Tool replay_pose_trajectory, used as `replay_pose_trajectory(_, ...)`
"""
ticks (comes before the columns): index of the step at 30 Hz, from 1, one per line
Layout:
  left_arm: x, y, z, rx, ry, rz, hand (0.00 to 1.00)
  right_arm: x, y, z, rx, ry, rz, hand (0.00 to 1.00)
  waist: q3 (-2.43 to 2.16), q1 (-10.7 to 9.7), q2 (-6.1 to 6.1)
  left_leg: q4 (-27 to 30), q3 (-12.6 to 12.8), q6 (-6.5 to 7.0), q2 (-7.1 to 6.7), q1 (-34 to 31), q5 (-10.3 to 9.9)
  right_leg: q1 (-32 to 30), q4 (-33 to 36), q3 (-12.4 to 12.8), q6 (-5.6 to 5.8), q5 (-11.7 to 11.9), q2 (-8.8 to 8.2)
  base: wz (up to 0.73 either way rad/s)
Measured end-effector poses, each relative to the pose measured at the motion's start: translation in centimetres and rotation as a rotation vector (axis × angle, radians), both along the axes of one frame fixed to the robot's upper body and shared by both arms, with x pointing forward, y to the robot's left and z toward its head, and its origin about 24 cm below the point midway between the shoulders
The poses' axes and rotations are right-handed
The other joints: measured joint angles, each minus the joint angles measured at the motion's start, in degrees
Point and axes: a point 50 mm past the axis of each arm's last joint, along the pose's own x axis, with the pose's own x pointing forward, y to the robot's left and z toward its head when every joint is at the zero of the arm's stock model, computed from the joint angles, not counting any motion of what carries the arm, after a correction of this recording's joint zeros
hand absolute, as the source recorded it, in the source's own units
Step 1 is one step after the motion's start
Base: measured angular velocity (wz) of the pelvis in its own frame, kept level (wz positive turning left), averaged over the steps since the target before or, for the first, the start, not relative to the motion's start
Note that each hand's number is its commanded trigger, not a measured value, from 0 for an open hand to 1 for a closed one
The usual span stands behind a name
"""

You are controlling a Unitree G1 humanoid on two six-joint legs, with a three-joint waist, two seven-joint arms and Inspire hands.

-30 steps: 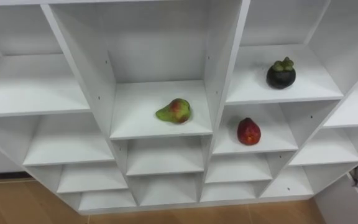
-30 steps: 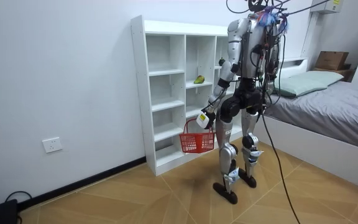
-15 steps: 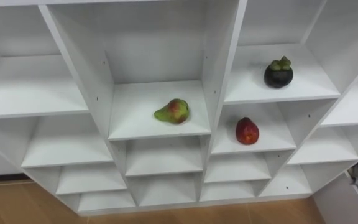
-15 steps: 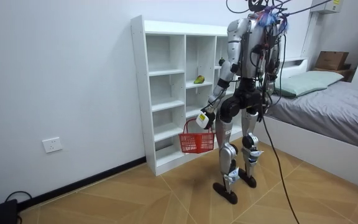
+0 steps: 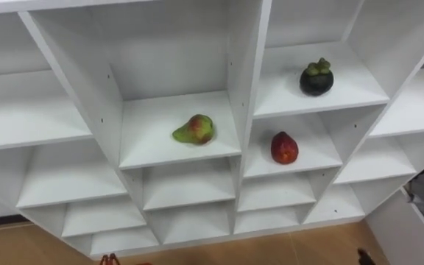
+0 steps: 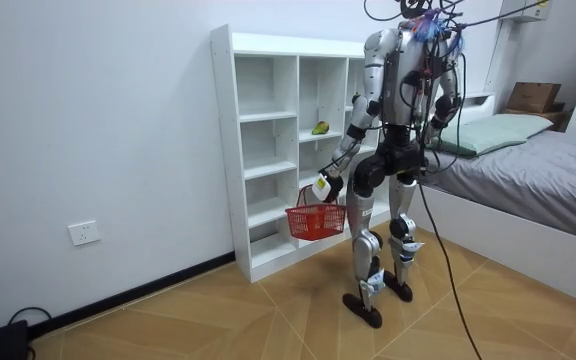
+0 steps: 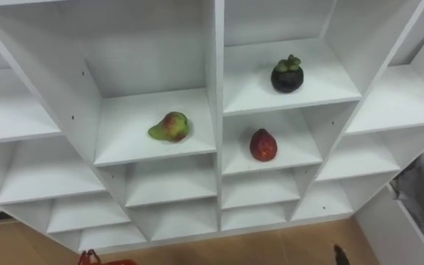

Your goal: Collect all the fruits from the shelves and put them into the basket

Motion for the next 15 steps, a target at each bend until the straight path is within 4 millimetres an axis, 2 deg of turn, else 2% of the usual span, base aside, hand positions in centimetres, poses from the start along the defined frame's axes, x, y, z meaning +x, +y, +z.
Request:
replay_pose_trajectory(2,0.1,0.0,0.0,-0.007,-0.009,-0.01,1.0,1.9,0.9,2.2,-0.022,-0.141,0.061,0.0,-0.09,-0.05,0.23,-0.02,0.15,0.0,0.02,-0.87,0.0,-0.78,0.82,0.24,-0.02,0.02,0.05,-0.05)
replay_pose_trajectory(4,0.0,-0.1,0.0,-0.009,-0.008,-0.009,1.0,2.7,1.5,3.3,-0.053,-0.205,0.106,0.0,-0.05,-0.29,-0.09,-0.01,0.16,0.0,0.03,-1.03,0.0,-0.8,0.78,0.08,-0.02,0.06,0.02,0.0)
replay_pose_trajectory(7,0.3,-0.2,0.1,-0.01,-0.021,-0.011,1.0,3.8,1.8,4.8,-0.104,-0.278,0.144,0.0,-0.29,-0.24,0.08,0.0,0.36,0.0,0.03,-1.13,0.0,-1.57,0.84,0.28,-0.02,0.06,0.02,-0.03)
replay_pose_trajectory(15,0.3,-0.6,0.0,-0.034,-0.026,-0.038,1.0,6.7,2.3,9.7,-0.172,-0.563,0.102,0.0,-0.23,0.09,-0.13,-0.01,0.67,0.0,0.03,-1.31,0.0,-1.59,0.72,0.81,-0.04,0.11,0.14,-0.03)
